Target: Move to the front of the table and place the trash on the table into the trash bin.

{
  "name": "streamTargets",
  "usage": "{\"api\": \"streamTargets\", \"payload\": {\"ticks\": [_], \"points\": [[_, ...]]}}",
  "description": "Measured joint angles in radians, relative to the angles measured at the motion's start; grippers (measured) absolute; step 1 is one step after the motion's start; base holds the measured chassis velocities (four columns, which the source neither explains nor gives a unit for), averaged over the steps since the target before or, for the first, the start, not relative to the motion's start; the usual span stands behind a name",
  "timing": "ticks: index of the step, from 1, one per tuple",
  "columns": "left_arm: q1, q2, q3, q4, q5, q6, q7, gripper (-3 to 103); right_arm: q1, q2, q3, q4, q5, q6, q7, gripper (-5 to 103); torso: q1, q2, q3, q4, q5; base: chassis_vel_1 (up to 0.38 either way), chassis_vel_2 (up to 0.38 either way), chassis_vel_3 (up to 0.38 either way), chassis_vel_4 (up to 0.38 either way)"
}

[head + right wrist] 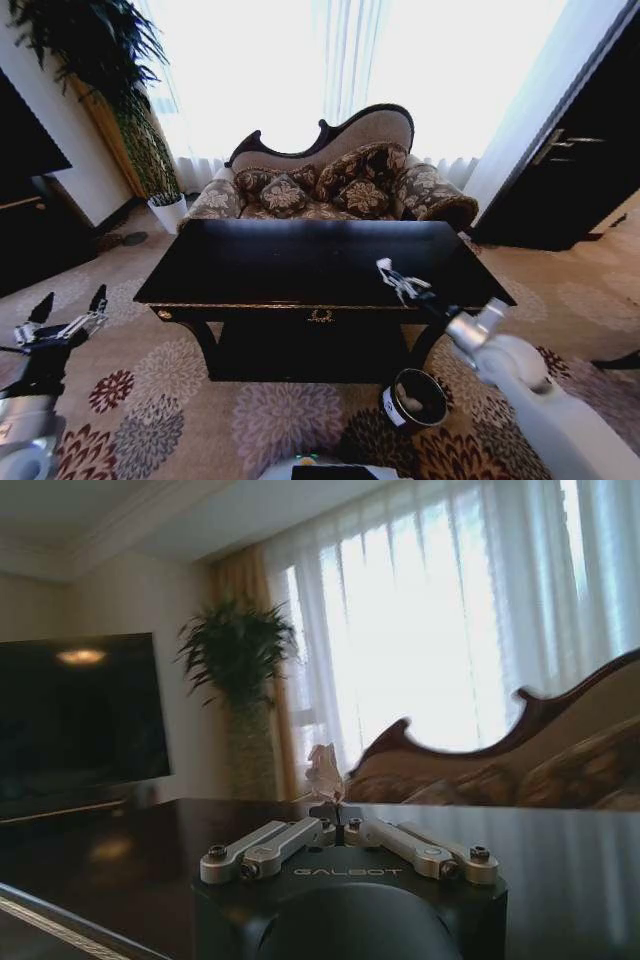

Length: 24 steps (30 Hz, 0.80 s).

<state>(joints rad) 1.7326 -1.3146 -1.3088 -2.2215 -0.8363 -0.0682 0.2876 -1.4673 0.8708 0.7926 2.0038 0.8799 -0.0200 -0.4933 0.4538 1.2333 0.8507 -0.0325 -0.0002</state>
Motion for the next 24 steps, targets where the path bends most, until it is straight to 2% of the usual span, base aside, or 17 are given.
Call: {"api": "streamTargets", "payload": {"ticks": [4, 7, 9, 10, 13, 17, 24], "points": [[0.0, 0.02, -0.004, -0.002, -0.015, 0.001, 0.0, 100, -0.063, 0.068, 0.111, -0.097, -0.019, 0.097, -0.166, 0, 0.0, 0.0, 0.0, 0.0, 0.0002, 0.0, 0.0, 0.0, 0.0], [-0.001, 0.023, -0.004, -0.002, -0.017, 0.002, 0.0, 100, -0.077, 0.084, 0.132, -0.124, -0.019, 0.123, -0.204, 0, 0.0, 0.0, 0.0, -0.0001, 0.0002, 0.0, 0.0, 0.0, 0.0], [-0.003, 0.022, 0.003, 0.001, -0.013, 0.003, 0.001, 100, -0.116, 0.121, 0.166, -0.214, -0.024, 0.202, -0.302, 0, 0.0, 0.0, 0.0, -0.0001, 0.0001, 0.0, 0.0, 0.0, 0.0], [-0.003, 0.022, 0.003, 0.001, -0.013, 0.003, 0.001, 100, -0.116, 0.121, 0.166, -0.214, -0.024, 0.202, -0.302, 0, 0.0, 0.0, 0.0, -0.0001, 0.0001, 0.0, 0.0, 0.0, 0.0], [-0.002, 0.008, 0.026, -0.003, 0.008, 0.003, 0.003, 100, -0.137, 0.146, 0.172, -0.339, -0.042, 0.276, -0.395, 0, 0.0, 0.0, 0.0, -0.0002, 0.0002, 0.0, 0.0, 0.0, 0.0], [-0.002, 0.002, 0.036, -0.008, 0.015, 0.002, 0.003, 100, -0.132, 0.167, 0.163, -0.43, -0.052, 0.294, -0.444, 0, 0.0, 0.0, 0.0, -0.0003, 0.0, 0.0, 0.0, 0.0, 0.0], [0.003, 0.007, 0.022, -0.001, 0.01, -0.005, 0.004, 100, -0.091, 0.183, 0.102, -0.571, -0.077, 0.307, -0.465, 0, 0.0, 0.0, 0.0, 0.0, 0.0, 0.0, 0.0, 0.0, 0.0]]}}
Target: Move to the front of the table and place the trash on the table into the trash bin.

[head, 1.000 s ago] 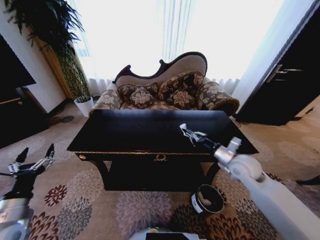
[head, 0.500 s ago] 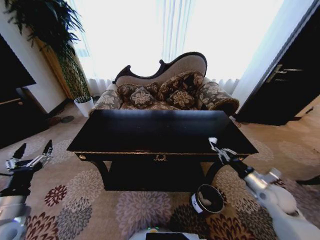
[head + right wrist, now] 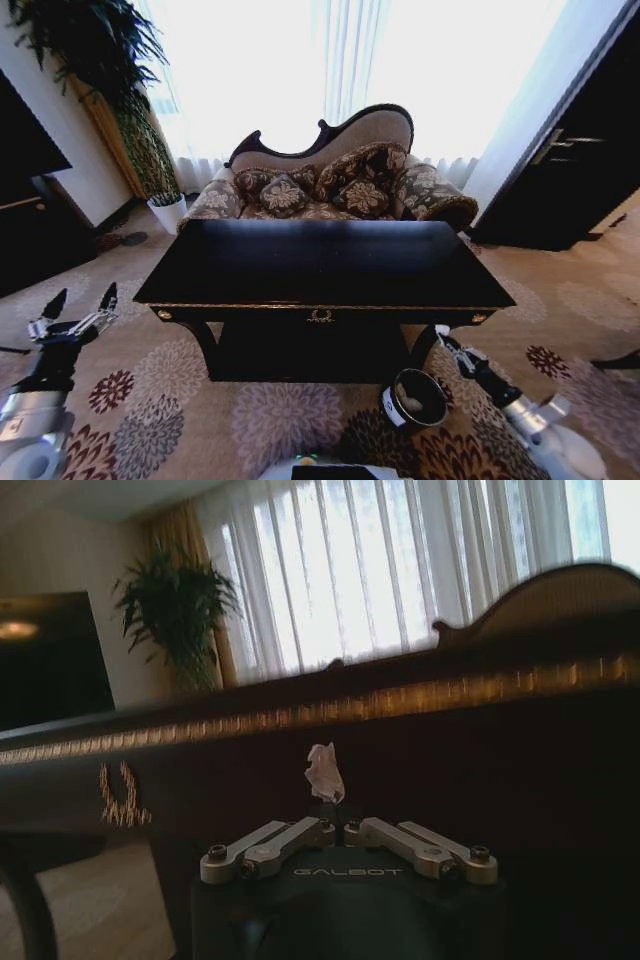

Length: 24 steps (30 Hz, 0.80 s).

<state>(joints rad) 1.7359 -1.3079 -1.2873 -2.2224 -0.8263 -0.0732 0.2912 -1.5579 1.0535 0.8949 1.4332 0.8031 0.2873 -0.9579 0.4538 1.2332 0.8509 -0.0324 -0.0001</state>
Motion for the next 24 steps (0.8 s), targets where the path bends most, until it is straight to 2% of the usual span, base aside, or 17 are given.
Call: {"api": "streamTargets", "payload": {"ticks": [2, 5, 7, 9, 12, 13, 15, 20, 21, 22, 24], "points": [[0.002, 0.006, -0.013, 0.005, -0.006, -0.003, 0.003, 100, 0.024, 0.001, -0.031, -0.06, -0.036, 0.013, -0.005, 0, 0.0, 0.0, 0.0, -0.0001, -0.0002, 0.0, 0.0, 0.0, 0.0], [0.002, 0.01, -0.021, 0.007, -0.013, -0.004, 0.004, 100, 0.049, 0.002, -0.069, -0.12, -0.083, 0.034, 0.033, 0, 0.0, 0.0, 0.0, 0.0001, -0.0002, 0.0, 0.0, 0.0, 0.0], [0.002, 0.012, -0.026, 0.011, -0.016, -0.004, 0.005, 100, 0.077, 0.005, -0.125, -0.194, -0.128, 0.049, 0.135, 0, 0.0, 0.0, 0.0, 0.0001, -0.0002, 0.0, 0.0, 0.0, 0.0], [0.002, 0.012, -0.026, 0.012, -0.016, -0.004, 0.005, 100, 0.082, 0.006, -0.135, -0.208, -0.137, 0.05, 0.15, 0, 0.0, 0.0, 0.0, 0.0, -0.0002, 0.0, 0.0, 0.0, 0.0], [0.011, 0.009, -0.027, 0.013, -0.013, -0.004, 0.006, 100, 0.148, 0.01, -0.199, -0.362, -0.252, 0.084, 0.243, 0, 0.0, 0.0, 0.0, 0.0001, -0.0003, 0.0, 0.0, 0.0, 0.0], [0.011, 0.009, -0.027, 0.013, -0.013, -0.004, 0.006, 100, 0.148, 0.01, -0.199, -0.362, -0.252, 0.084, 0.243, 0, 0.0, 0.0, 0.0, 0.0001, -0.0003, 0.0, 0.0, 0.0, 0.0], [0.014, 0.011, -0.029, 0.015, -0.012, -0.004, 0.006, 100, 0.179, 0.009, -0.233, -0.433, -0.309, 0.094, 0.3, 0, 0.0, 0.0, 0.0, 0.0, 0.0002, 0.0, 0.0, 0.0, 0.0], [0.019, 0.014, -0.036, 0.018, -0.012, -0.004, 0.006, 100, 0.21, 0.01, -0.267, -0.496, -0.35, 0.096, 0.362, 0, 0.0, 0.0, 0.0, -0.0001, -0.0004, 0.0, 0.0, 0.0, 0.0], [0.025, 0.014, -0.039, 0.02, -0.009, -0.004, 0.006, 100, 0.23, 0.019, -0.301, -0.522, -0.355, 0.084, 0.438, 0, 0.0, 0.0, 0.0, -0.0001, -0.0003, 0.0, 0.0, 0.0, 0.0], [0.025, 0.014, -0.039, 0.02, -0.009, -0.004, 0.006, 100, 0.23, 0.019, -0.301, -0.522, -0.355, 0.084, 0.438, 0, 0.0, 0.0, 0.0, -0.0001, -0.0003, 0.0, 0.0, 0.0, 0.0], [0.033, 0.011, -0.039, 0.023, 0.0, -0.009, 0.009, 100, 0.251, 0.042, -0.337, -0.539, -0.358, 0.046, 0.543, 0, 0.0, 0.0, 0.0, 0.0, -0.0003, 0.0, 0.0, 0.0, 0.0]]}}
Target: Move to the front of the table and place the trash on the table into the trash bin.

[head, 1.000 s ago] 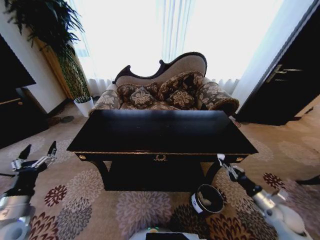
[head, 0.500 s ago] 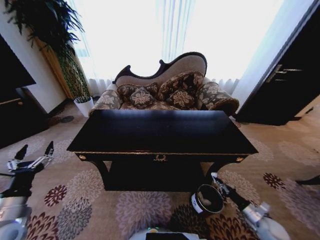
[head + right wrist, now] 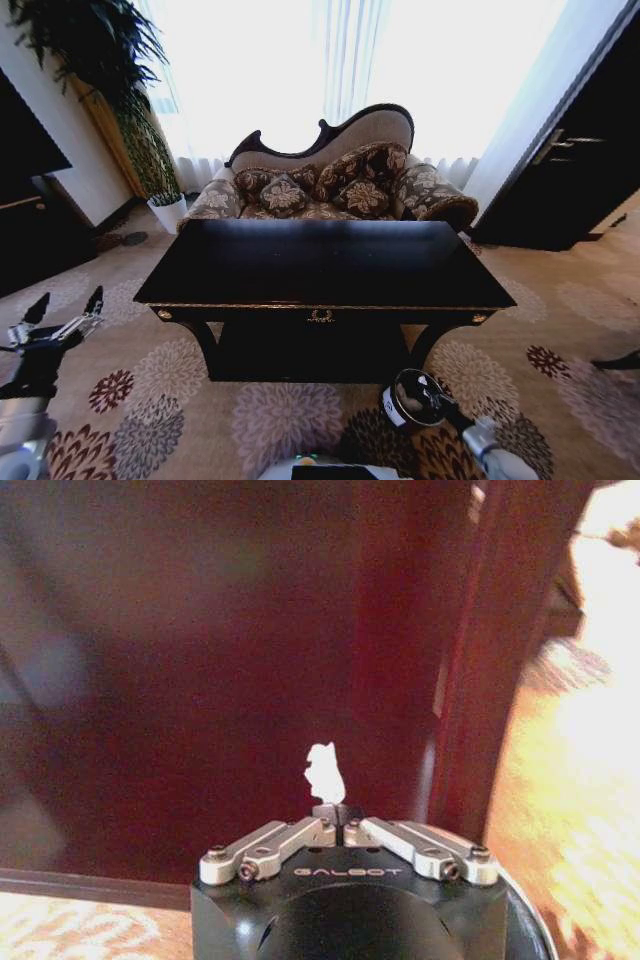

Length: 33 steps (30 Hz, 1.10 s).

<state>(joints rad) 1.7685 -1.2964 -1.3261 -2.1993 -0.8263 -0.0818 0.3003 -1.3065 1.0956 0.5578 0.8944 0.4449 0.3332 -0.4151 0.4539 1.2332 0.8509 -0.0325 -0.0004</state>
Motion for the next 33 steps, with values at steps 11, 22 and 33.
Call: {"api": "streamTargets", "payload": {"ticks": [11, 22, 33], "points": [[0.032, 0.008, -0.006, -0.007, 0.027, 0.001, 0.001, 100, 0.092, 0.095, -0.067, -0.07, -0.014, -0.134, 0.266, 0, 0.0, 0.0, 0.0, -0.0001, 0.0001, 0.0, 0.0, 0.0, 0.0], [0.056, -0.017, -0.008, -0.013, 0.043, -0.009, -0.001, 100, 0.176, 0.097, -0.088, -0.108, 0.001, -0.171, 0.348, 7, 0.0, 0.0, 0.0, 0.0001, 0.0002, 0.0, 0.0, 0.0, 0.0], [0.049, -0.035, 0.0, -0.007, 0.054, -0.013, 0.0, 100, 0.193, 0.046, -0.083, -0.134, -0.016, -0.196, 0.346, 44, 0.0, 0.0, 0.0, 0.0, 0.0002, 0.0, 0.0, 0.0, 0.0]]}}
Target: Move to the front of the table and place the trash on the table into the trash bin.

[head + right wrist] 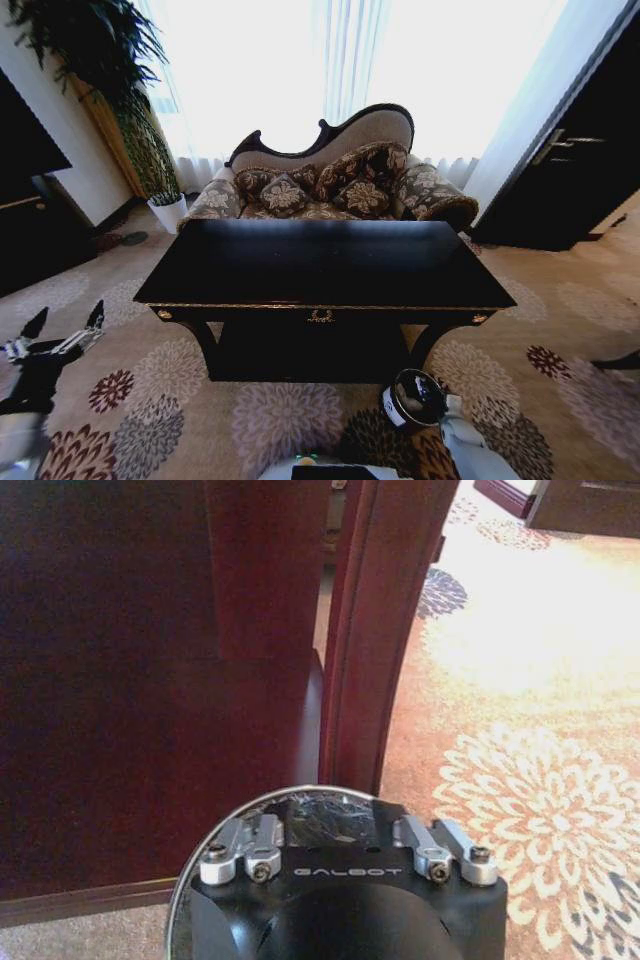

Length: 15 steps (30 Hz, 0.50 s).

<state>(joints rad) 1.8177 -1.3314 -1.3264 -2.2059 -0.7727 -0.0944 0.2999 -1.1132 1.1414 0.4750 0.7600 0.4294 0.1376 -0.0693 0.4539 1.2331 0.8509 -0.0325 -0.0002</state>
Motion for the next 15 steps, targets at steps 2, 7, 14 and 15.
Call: {"api": "streamTargets", "payload": {"ticks": [2, 7, 14, 15], "points": [[-0.001, 0.0, 0.001, 0.0, 0.001, 0.0, 0.0, 100, -0.001, 0.0, 0.0, 0.002, 0.0, 0.0, -0.001, 44, 0.0, 0.0, 0.0, 0.0, 0.0001, 0.0, 0.0, 0.0, 0.0], [-0.002, 0.009, -0.003, -0.002, 0.0, 0.0, 0.0, 100, -0.033, 0.003, 0.003, 0.059, -0.003, 0.011, -0.033, 72, 0.0, 0.0, 0.0, 0.0, 0.0001, 0.0, 0.0, 0.0, 0.0], [-0.01, 0.005, 0.001, -0.001, -0.007, 0.008, -0.01, 100, -0.147, 0.034, 0.042, 0.247, -0.021, 0.018, -0.099, 93, 0.0, 0.0, 0.0, 0.0, 0.0001, 0.0, 0.0, 0.0, 0.0], [-0.012, 0.001, 0.005, -0.004, -0.007, 0.01, -0.013, 100, -0.17, 0.04, 0.055, 0.283, -0.033, 0.018, -0.108, 93, 0.0, 0.0, 0.0, 0.0, 0.0001, 0.0, 0.0, 0.0, 0.0]]}}
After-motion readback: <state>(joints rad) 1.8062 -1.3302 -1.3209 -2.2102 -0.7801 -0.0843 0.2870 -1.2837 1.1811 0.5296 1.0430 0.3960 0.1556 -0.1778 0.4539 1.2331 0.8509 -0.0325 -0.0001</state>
